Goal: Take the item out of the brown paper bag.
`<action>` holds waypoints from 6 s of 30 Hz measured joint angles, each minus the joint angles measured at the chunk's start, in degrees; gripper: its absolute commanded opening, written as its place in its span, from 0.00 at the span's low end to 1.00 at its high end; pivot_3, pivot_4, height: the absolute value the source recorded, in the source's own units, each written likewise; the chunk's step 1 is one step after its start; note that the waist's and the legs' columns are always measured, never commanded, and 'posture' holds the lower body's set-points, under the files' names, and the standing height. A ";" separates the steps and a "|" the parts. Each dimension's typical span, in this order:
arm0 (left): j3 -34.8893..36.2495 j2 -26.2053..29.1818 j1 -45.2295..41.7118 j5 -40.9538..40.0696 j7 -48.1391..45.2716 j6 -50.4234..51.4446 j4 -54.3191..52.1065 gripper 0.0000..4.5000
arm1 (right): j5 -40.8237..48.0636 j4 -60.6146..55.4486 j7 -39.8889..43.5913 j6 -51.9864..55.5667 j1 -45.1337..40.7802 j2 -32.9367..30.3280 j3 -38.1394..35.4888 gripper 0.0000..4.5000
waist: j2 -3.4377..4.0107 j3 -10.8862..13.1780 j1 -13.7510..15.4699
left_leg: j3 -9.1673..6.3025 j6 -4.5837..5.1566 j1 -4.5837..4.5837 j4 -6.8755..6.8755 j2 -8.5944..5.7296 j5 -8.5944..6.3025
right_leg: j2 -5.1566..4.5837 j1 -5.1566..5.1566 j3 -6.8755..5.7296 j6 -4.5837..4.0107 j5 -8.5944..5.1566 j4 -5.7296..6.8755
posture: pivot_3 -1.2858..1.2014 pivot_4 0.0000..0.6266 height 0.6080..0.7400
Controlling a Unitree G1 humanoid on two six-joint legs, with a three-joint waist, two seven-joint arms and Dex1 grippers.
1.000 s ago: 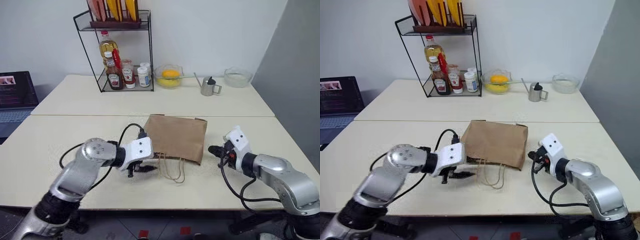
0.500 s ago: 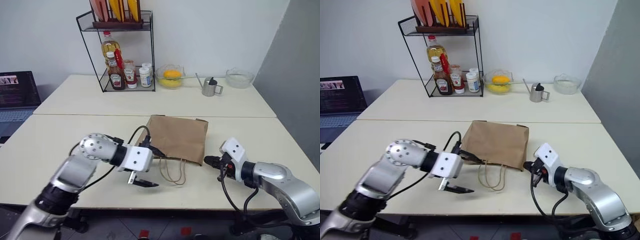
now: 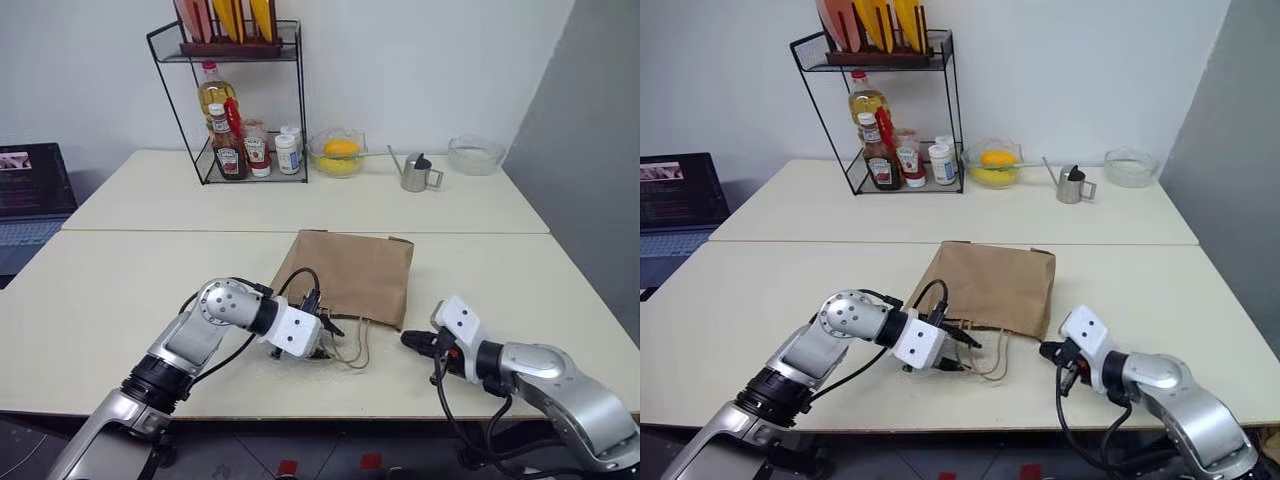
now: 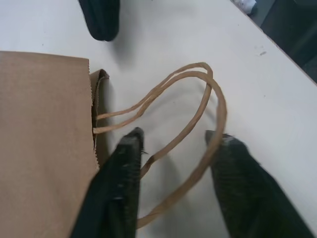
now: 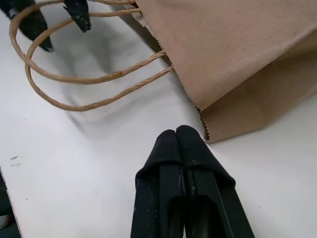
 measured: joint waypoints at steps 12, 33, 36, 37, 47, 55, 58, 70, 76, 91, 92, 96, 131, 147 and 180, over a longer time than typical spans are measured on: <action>1.14 -3.05 0.01 -4.17 2.40 14.29 -0.64 0.01 | 0.18 -2.59 2.86 0.38 -2.36 0.34 5.70 0.00 | 0.00 0.00 -0.05 | -0.04 0.00 -0.01 0.01 0.00 0.00 | 0.01 0.02 -0.03 0.00 0.00 0.00 | 0.52 0.24 1.00; 3.31 -2.43 0.31 -7.16 2.58 25.09 -6.66 0.00 | 0.77 -0.93 6.52 -0.81 -4.46 -1.16 6.12 0.28 | 0.00 0.00 0.02 | -0.05 0.00 -0.01 0.01 -0.01 0.00 | 0.00 0.02 -0.03 0.00 0.00 0.00 | 0.52 0.24 1.00; 3.34 -2.13 0.37 -7.16 2.58 25.14 -6.85 0.00 | 1.19 -1.12 6.68 -0.61 -4.07 -2.45 5.05 0.53 | 0.00 0.00 0.02 | -0.05 0.00 0.00 0.01 0.00 0.00 | 0.00 0.02 -0.04 0.00 0.00 0.00 | 0.52 0.24 1.00; 3.34 -2.12 0.37 -7.16 2.58 25.14 -6.90 0.00 | 1.30 -1.21 6.68 -0.55 -4.00 -2.53 5.03 0.60 | 0.00 0.00 0.02 | -0.05 0.00 0.00 0.01 0.00 0.00 | 0.00 0.02 -0.03 0.00 0.00 0.00 | 0.52 0.24 1.00; 3.34 -2.13 0.32 -7.15 2.66 25.81 -6.93 0.00 | 1.10 -0.90 5.14 0.10 -5.41 1.38 6.47 0.60 | 0.00 0.00 0.00 | -0.05 0.00 0.00 0.01 0.00 0.00 | 0.01 0.01 -0.04 0.00 0.00 0.01 | 0.52 0.24 1.00; 3.34 -2.24 0.23 -7.16 3.10 26.13 -6.95 0.00 | -0.24 1.79 3.09 0.07 -6.87 4.51 7.55 0.39 | 0.00 0.00 0.00 | -0.05 0.00 0.00 0.01 0.00 0.00 | 0.01 0.01 -0.03 0.00 0.00 0.01 | 0.52 0.24 1.00; 3.34 -2.25 0.20 -7.17 3.44 26.13 -6.95 0.00 | -0.75 1.80 2.80 -0.15 -6.87 4.47 7.55 0.14 | 0.00 0.00 0.00 | -0.06 0.00 0.00 0.01 0.00 0.00 | 0.01 0.01 -0.04 0.00 0.00 0.01 | 0.52 0.24 1.00; 3.42 -2.20 -0.53 -8.91 3.38 29.00 -6.97 0.00 | -4.34 3.23 3.62 -4.04 -6.54 2.76 9.01 0.01 | 0.00 0.00 -0.01 | -0.05 0.00 0.00 0.01 -0.01 0.00 | 0.00 0.01 -0.04 0.00 0.00 0.01 | 0.52 0.24 1.00; 3.95 -0.90 -1.94 -13.29 1.33 36.84 -8.25 0.00 | -9.48 4.43 5.26 -11.60 -4.95 0.30 12.47 0.01 | 0.00 0.00 -0.10 | -0.04 0.00 0.00 0.01 0.00 0.00 | 0.01 0.01 -0.03 0.00 0.00 0.01 | 0.52 0.24 1.00; 3.93 0.45 -8.61 -19.04 -1.62 51.12 -5.00 0.00 | -22.66 11.20 6.46 -30.91 -5.78 -2.57 16.53 0.01 | 0.00 0.00 -0.10 | -0.04 -0.01 0.00 0.01 0.00 0.01 | 0.02 0.01 -0.04 0.00 0.00 0.01 | 0.52 0.24 1.00; 3.93 0.33 -9.09 -19.44 -1.72 51.25 -3.93 0.00 | -22.89 11.57 6.46 -31.34 -5.78 -2.57 16.53 0.01 | 0.00 0.00 -0.10 | -0.03 -0.01 0.00 0.02 -0.01 0.01 | 0.01 0.01 -0.03 0.00 0.00 0.01 | 0.52 0.24 1.00; 3.92 0.23 -9.87 -19.44 -2.43 50.39 -1.83 0.00 | -23.33 12.69 6.46 -31.93 -6.20 -2.27 16.44 0.01 | 0.00 0.00 -0.07 | -0.04 -0.01 0.00 0.02 0.00 0.01 | 0.01 0.01 -0.04 0.00 0.00 0.01 | 0.52 0.24 1.00; -0.34 3.12 -2.76 -9.97 -9.91 23.91 -10.01 0.55 | -24.52 14.59 8.74 -26.51 -5.21 0.71 14.08 0.00 | -0.02 -0.04 0.02 | -0.04 0.00 0.33 0.04 0.01 0.00 | 0.03 0.39 -0.03 0.00 -0.01 -0.02 | 0.52 0.24 1.00; -1.23 -0.03 -3.23 -9.05 -10.45 22.27 -7.21 0.55 | -24.59 14.12 8.66 -25.81 -5.11 0.74 14.07 0.00 | -0.02 -0.04 -0.01 | -0.05 0.00 0.39 0.04 0.00 0.00 | 0.03 0.46 -0.04 0.00 -0.01 -0.03 | 0.52 0.24 1.00; 3.20 -6.67 -16.88 -10.79 -4.43 35.24 3.00 0.01 | -27.74 14.86 7.80 -29.93 -4.59 0.75 14.77 0.00 | -0.03 -0.02 -0.10 | -0.10 0.00 0.59 0.01 -0.01 0.00 | 0.03 0.67 -0.08 0.26 -0.16 -0.06 | 0.52 0.24 1.00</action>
